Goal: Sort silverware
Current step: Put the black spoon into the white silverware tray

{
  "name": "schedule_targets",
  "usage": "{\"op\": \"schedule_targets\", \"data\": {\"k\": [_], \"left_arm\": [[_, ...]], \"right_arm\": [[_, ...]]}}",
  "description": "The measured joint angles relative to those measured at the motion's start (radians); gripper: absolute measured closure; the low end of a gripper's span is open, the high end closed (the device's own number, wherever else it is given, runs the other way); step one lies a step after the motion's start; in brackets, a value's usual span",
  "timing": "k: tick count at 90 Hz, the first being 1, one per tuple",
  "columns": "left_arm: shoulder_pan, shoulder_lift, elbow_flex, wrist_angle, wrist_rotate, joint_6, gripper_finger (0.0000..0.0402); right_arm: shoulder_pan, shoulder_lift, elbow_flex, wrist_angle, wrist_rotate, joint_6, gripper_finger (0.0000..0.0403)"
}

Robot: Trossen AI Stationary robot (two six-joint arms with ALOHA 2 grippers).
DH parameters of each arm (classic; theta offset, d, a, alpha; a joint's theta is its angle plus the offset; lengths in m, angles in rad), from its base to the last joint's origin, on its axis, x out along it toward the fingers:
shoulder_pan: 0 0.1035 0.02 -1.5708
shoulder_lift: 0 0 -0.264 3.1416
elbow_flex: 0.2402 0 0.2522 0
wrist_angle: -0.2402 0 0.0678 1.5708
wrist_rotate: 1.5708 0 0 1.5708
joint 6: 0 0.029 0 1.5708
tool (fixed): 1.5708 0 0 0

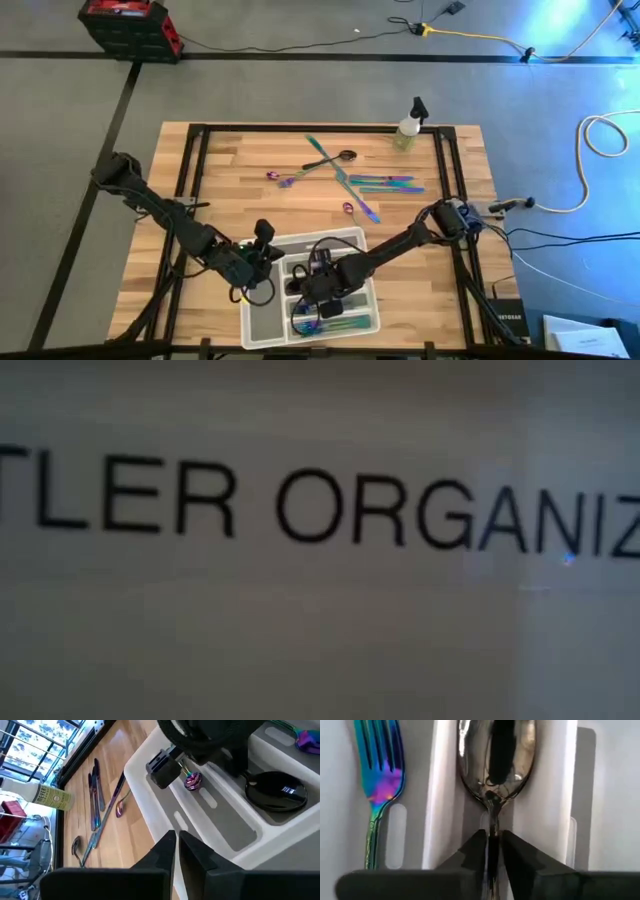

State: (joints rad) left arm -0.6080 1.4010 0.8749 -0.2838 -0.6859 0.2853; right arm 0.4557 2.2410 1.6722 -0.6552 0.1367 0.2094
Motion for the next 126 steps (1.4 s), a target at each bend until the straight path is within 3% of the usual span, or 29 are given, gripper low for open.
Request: {"op": "schedule_targets", "data": {"k": [21,38,63,97,110,126], "left_arm": [[0.000,0.000,0.000,-0.001,0.000,0.001,0.0395],[0.000,0.000,0.000,0.000,0.000,0.001,0.0395],[0.000,0.000,0.000,0.000,0.000,0.009,0.0395],[0.000,0.000,0.000,-0.001,0.000,0.009,0.0395],[0.000,0.000,0.000,-0.001,0.000,0.011,0.0395],[0.000,0.000,0.000,-0.001,0.000,0.011,0.0395]], "right_arm": [[0.001,-0.005,0.002,0.001,0.009,0.020,0.0282],[0.001,-0.007,0.003,0.003,0.009,0.020,0.0265],[0.001,-0.003,0.003,-0.006,0.001,0.023,0.0285],[0.001,-0.001,0.003,-0.021,-0.024,0.031,0.0380],[0.000,-0.001,0.003,-0.021,-0.030,0.048,0.0377],[0.001,-0.007,0.007,-0.033,-0.017,0.072,0.0339]]}}
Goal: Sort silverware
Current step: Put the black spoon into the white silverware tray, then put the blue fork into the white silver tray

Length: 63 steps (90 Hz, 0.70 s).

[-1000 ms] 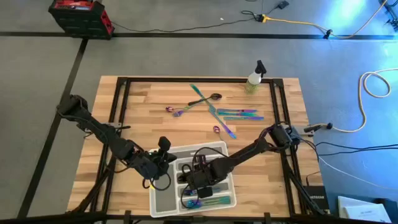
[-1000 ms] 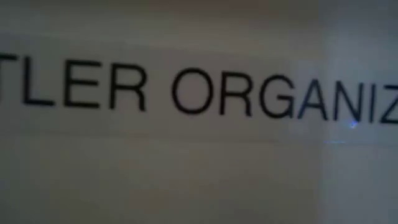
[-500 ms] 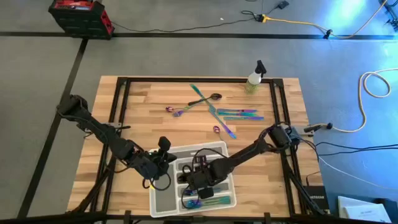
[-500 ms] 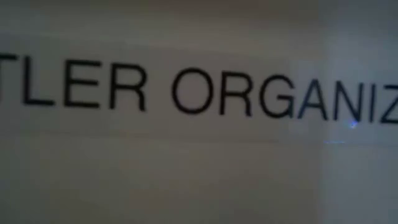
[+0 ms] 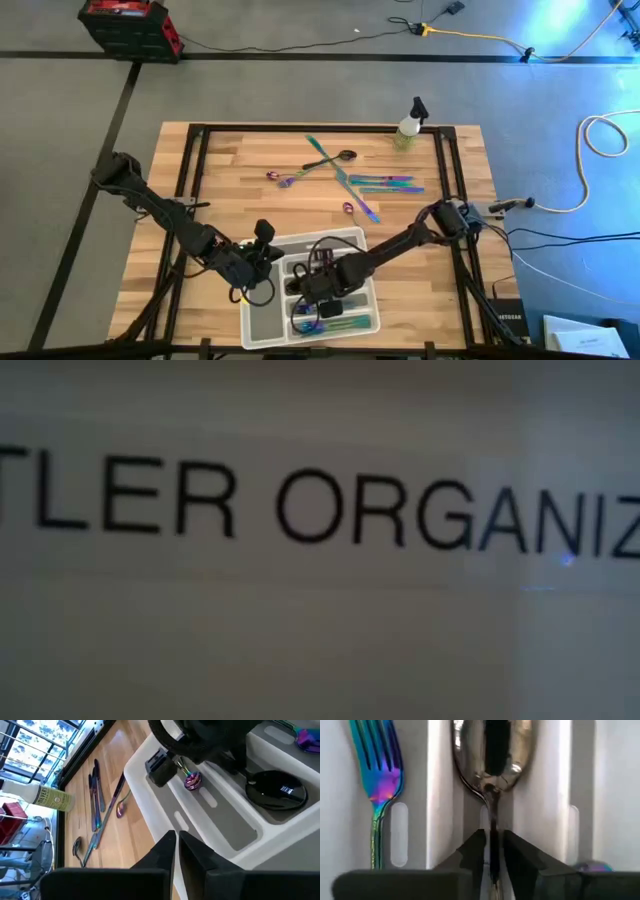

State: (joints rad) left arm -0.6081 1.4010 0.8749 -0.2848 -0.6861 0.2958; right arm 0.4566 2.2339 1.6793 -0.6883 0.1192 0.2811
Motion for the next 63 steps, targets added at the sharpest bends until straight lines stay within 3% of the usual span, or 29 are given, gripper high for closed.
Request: {"op": "schedule_targets", "data": {"k": [31,53,63], "left_arm": [[0.022,0.000,0.000,0.038,0.004,-0.073,0.0395],[0.123,0.000,0.000,0.025,0.055,-0.186,0.0395],[0.213,0.000,0.000,0.060,0.122,-0.210,0.0391]], "right_arm": [[0.002,-0.031,0.030,0.006,0.034,0.004,0.0265],[0.002,-0.074,0.030,-0.017,0.083,0.023,0.0259],[0.023,-0.134,0.031,-0.035,0.212,0.053,0.0266]]}}
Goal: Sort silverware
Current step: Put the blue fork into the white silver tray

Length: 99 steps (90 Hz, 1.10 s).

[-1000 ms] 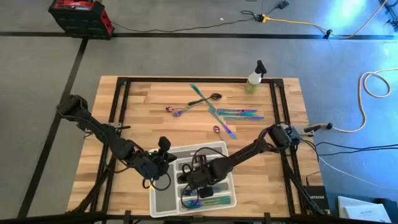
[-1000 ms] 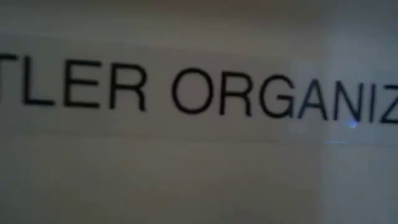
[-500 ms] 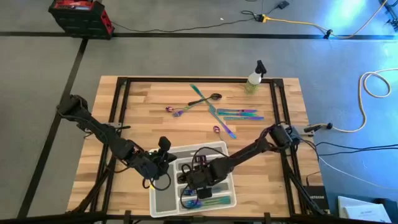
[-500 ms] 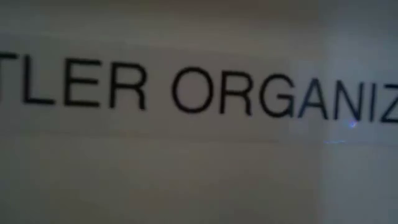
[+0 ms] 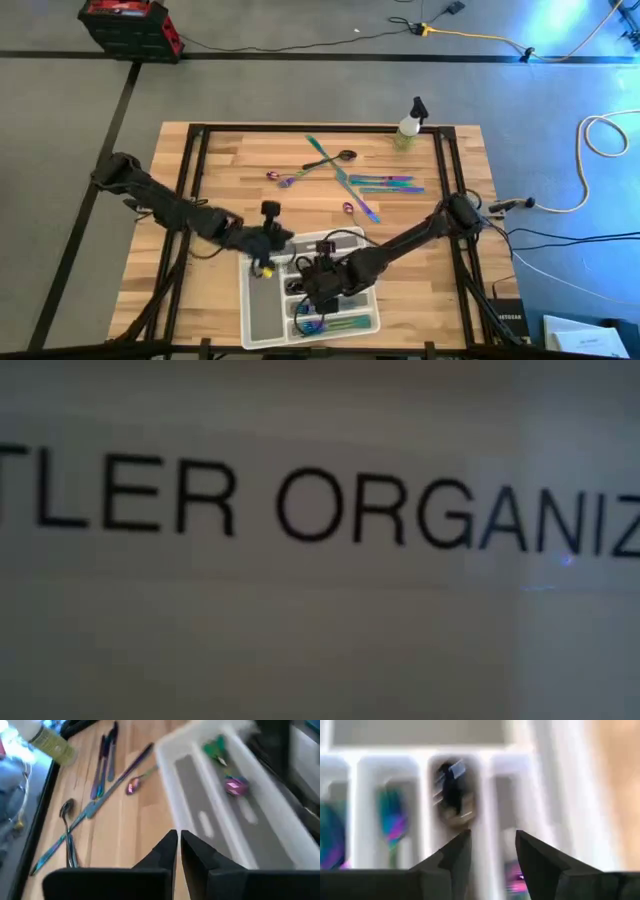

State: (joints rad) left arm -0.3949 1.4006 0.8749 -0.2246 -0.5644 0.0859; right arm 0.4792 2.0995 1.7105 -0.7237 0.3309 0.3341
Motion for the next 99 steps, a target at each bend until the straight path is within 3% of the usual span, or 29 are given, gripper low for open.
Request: {"op": "schedule_targets", "data": {"k": [22,38,51,68,83,99], "left_arm": [[0.172,0.000,0.000,0.081,0.034,0.131,0.0349],[0.379,0.026,0.000,0.136,0.138,0.164,0.0309],[0.543,0.083,0.000,0.206,0.299,0.193,0.0266],[0.644,0.167,0.000,0.249,0.449,0.218,0.0219],[0.673,0.217,0.000,0.317,0.478,0.241,0.0206],[0.679,0.235,0.000,0.411,0.478,0.286,0.0205]], "right_arm": [[0.072,-0.078,0.000,-0.118,0.296,0.042,0.0281],[0.089,-0.079,-0.003,-0.334,0.527,0.171,0.0285],[0.075,-0.081,-0.004,-0.576,0.642,0.415,0.0285],[0.101,-0.086,-0.024,-0.722,0.782,0.640,0.0286],[0.129,-0.180,-0.202,-0.739,0.840,0.753,0.0288],[0.120,-0.434,-0.584,-0.536,0.881,0.865,0.0318]]}}
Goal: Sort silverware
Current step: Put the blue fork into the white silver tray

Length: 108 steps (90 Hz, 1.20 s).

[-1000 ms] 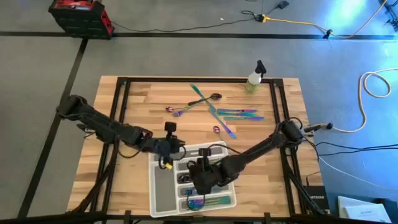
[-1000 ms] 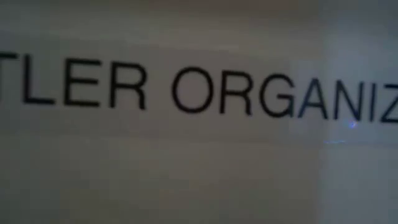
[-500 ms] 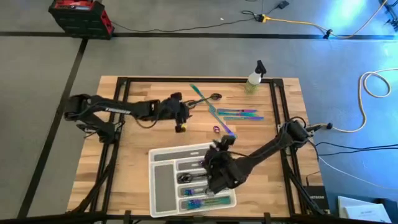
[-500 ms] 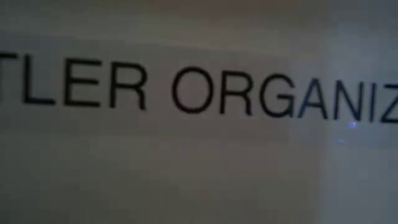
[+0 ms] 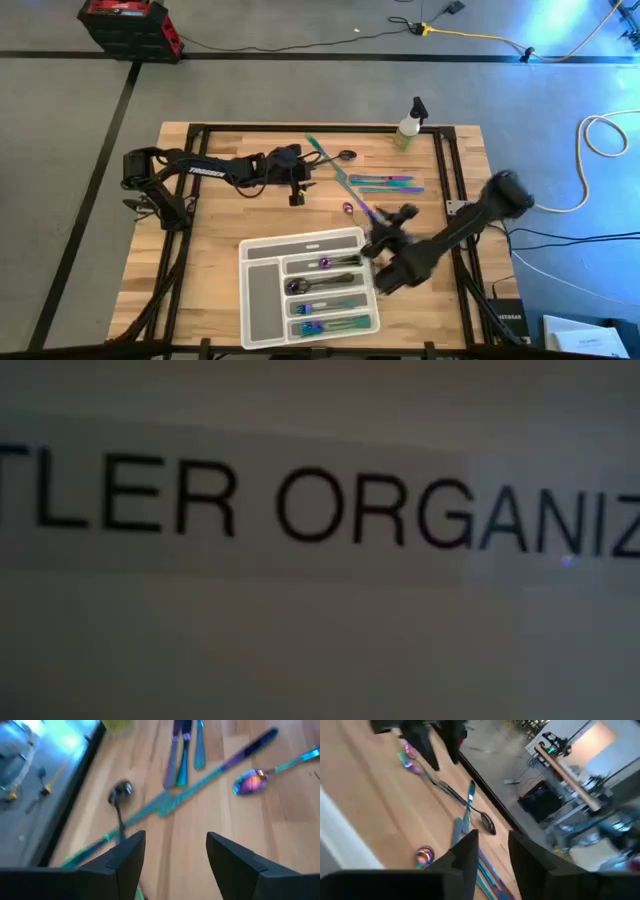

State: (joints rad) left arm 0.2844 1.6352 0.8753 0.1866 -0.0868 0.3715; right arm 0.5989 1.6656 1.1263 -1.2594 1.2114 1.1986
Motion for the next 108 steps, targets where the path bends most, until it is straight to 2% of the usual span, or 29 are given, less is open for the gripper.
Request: {"op": "schedule_targets", "data": {"k": [11,22,38,44,52,60,66,75,96,108], "left_arm": [[0.000,0.000,0.000,0.071,0.000,0.002,0.0205],[0.009,0.000,0.002,0.118,0.024,-0.027,0.0205],[0.057,0.010,0.002,0.114,0.089,-0.061,0.0205],[0.073,0.019,0.002,0.117,0.118,-0.061,0.0205],[0.092,0.020,0.002,0.114,0.140,-0.049,0.0205],[0.110,0.020,0.002,0.122,0.178,-0.039,0.0205],[0.125,0.020,0.002,0.122,0.209,-0.037,0.0205],[0.143,0.020,0.002,0.107,0.249,-0.024,0.0205],[0.153,0.031,0.002,0.042,0.258,-0.073,0.0205],[0.126,0.059,0.002,0.006,0.194,-0.124,0.0205]], "right_arm": [[-0.042,-0.270,-0.302,0.247,-0.018,-0.118,0.0352],[-0.110,-0.617,-0.565,0.553,-0.108,-0.452,0.0394],[-0.293,-1.167,-0.839,1.066,-0.523,-1.127,0.0399],[-0.384,-1.334,-0.869,1.127,-0.681,-1.230,0.0401],[-0.479,-1.469,-0.873,1.132,-0.869,-1.284,0.0402],[-0.547,-1.521,-0.874,1.145,-1.024,-1.297,0.0402],[-0.584,-1.514,-0.874,1.150,-1.073,-1.294,0.0402],[-0.624,-1.456,-0.886,1.166,-1.096,-1.313,0.0402],[-0.674,-1.291,-0.915,1.322,-1.131,-1.366,0.0403],[-0.673,-1.228,-0.914,1.352,-1.157,-1.356,0.0403]]}}
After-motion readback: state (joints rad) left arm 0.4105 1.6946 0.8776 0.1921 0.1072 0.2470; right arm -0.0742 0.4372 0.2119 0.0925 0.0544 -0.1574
